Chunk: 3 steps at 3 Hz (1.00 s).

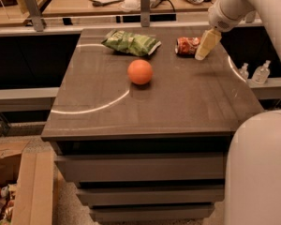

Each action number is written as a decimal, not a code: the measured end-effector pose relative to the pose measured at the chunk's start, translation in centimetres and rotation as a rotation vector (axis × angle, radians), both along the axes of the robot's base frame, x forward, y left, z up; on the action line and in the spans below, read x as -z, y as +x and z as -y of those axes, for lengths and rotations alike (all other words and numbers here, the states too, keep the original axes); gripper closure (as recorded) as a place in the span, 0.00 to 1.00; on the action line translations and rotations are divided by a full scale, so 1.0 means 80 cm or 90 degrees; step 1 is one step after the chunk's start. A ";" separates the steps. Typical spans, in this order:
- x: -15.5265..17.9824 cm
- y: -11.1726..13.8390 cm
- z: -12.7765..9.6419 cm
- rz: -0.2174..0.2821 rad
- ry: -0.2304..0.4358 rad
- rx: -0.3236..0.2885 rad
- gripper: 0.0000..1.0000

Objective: Place coke can upright

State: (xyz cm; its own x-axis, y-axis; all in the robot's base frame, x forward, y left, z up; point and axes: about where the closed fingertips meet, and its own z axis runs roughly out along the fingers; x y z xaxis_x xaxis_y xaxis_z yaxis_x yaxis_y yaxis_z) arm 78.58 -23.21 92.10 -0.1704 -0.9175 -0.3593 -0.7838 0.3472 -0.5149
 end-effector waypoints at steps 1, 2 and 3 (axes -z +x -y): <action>0.021 0.019 -0.003 -0.006 0.000 0.005 0.00; 0.042 0.033 -0.012 -0.021 -0.012 -0.007 0.00; 0.064 0.039 -0.024 -0.053 -0.024 -0.035 0.00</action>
Offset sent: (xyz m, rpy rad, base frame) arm 0.0515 0.0093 -0.0353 -0.0449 0.0561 0.0356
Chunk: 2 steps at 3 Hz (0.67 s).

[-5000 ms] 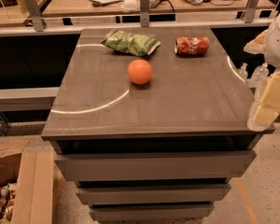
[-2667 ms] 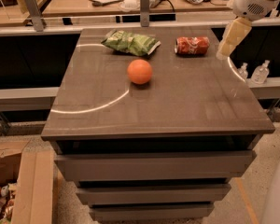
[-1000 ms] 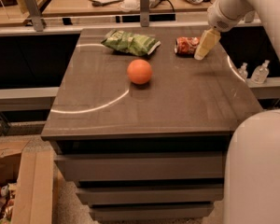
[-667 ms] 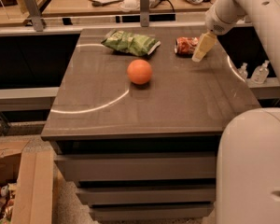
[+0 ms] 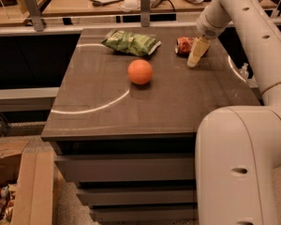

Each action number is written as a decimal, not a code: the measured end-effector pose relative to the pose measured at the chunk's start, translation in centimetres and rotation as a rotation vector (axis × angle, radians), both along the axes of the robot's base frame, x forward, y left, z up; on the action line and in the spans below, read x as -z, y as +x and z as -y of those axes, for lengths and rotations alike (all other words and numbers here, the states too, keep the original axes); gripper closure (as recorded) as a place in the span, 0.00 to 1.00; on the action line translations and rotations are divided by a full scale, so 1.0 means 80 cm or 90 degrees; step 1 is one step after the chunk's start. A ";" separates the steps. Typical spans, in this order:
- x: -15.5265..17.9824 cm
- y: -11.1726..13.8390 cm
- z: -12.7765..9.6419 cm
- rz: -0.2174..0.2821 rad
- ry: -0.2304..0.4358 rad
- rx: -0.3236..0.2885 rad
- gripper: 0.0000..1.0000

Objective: Place coke can upright

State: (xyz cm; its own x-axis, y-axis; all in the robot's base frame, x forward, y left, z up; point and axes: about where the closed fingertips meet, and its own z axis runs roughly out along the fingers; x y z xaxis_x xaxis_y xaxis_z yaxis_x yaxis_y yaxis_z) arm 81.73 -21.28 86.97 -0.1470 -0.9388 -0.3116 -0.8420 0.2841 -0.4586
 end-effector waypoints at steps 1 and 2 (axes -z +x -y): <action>0.016 -0.002 -0.013 -0.035 -0.013 -0.036 0.26; 0.018 -0.006 -0.012 -0.046 -0.016 -0.040 0.49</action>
Offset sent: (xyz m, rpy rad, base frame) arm 0.0356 -0.0165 0.0123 -0.0398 0.1299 0.0830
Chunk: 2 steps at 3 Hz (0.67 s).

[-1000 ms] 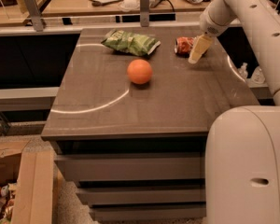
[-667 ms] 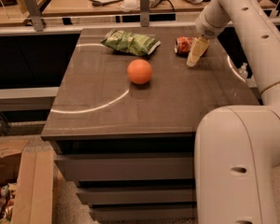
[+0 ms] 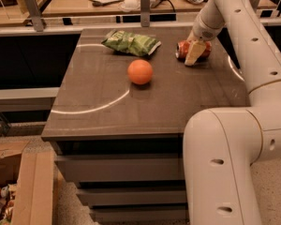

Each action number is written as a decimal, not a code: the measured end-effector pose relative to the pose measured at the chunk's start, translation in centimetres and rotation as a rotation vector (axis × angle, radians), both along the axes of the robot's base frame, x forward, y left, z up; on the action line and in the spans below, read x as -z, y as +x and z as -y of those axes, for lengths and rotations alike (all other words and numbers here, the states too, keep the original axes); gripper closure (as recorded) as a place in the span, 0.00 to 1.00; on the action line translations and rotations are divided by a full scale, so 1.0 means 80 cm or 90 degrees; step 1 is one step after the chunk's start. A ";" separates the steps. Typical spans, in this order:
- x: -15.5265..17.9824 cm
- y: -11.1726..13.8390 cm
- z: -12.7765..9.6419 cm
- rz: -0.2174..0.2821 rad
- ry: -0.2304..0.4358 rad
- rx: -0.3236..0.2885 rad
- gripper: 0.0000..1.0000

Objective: Place coke can upright

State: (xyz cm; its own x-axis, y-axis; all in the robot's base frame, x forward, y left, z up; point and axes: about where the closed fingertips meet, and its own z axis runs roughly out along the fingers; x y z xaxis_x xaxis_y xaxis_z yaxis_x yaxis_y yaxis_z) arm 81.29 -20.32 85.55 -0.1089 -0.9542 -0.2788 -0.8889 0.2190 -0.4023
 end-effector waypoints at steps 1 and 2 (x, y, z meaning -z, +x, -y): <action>-0.001 -0.001 0.000 0.000 0.000 0.000 0.73; -0.020 -0.024 0.015 -0.019 -0.015 0.008 0.95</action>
Offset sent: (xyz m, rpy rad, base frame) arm -0.0281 -0.0443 0.0636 -0.0633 0.1003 -0.0265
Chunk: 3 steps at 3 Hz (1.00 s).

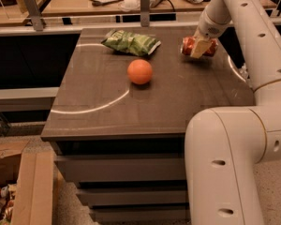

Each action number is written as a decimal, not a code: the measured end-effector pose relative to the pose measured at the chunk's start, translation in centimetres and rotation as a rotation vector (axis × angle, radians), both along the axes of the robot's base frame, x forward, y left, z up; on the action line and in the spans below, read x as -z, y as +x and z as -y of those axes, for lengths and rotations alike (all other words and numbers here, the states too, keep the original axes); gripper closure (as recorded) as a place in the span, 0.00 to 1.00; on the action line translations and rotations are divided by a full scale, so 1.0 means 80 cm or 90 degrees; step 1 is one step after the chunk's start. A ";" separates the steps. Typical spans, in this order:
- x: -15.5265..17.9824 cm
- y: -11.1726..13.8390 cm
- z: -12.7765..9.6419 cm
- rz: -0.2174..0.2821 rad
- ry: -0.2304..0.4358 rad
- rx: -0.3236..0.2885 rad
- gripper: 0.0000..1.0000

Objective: Place coke can upright

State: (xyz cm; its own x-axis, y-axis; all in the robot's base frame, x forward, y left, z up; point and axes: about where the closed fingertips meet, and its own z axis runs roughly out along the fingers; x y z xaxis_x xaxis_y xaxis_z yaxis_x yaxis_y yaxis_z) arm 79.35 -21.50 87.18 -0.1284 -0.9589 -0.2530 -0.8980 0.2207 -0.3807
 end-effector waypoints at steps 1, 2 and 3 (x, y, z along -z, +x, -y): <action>-0.051 -0.037 0.015 -0.002 0.011 0.018 1.00; -0.100 -0.077 0.020 0.012 0.160 0.052 1.00; -0.119 -0.104 0.004 0.007 0.321 0.061 1.00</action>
Offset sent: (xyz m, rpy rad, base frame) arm -0.1256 -0.0063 0.1014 0.4374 -0.0097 -0.1016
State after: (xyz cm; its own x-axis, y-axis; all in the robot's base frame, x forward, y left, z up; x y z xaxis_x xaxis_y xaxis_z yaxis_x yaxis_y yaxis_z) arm 71.01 -21.83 96.71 -0.2049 -0.7013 -0.6827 -0.8608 0.4611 -0.2153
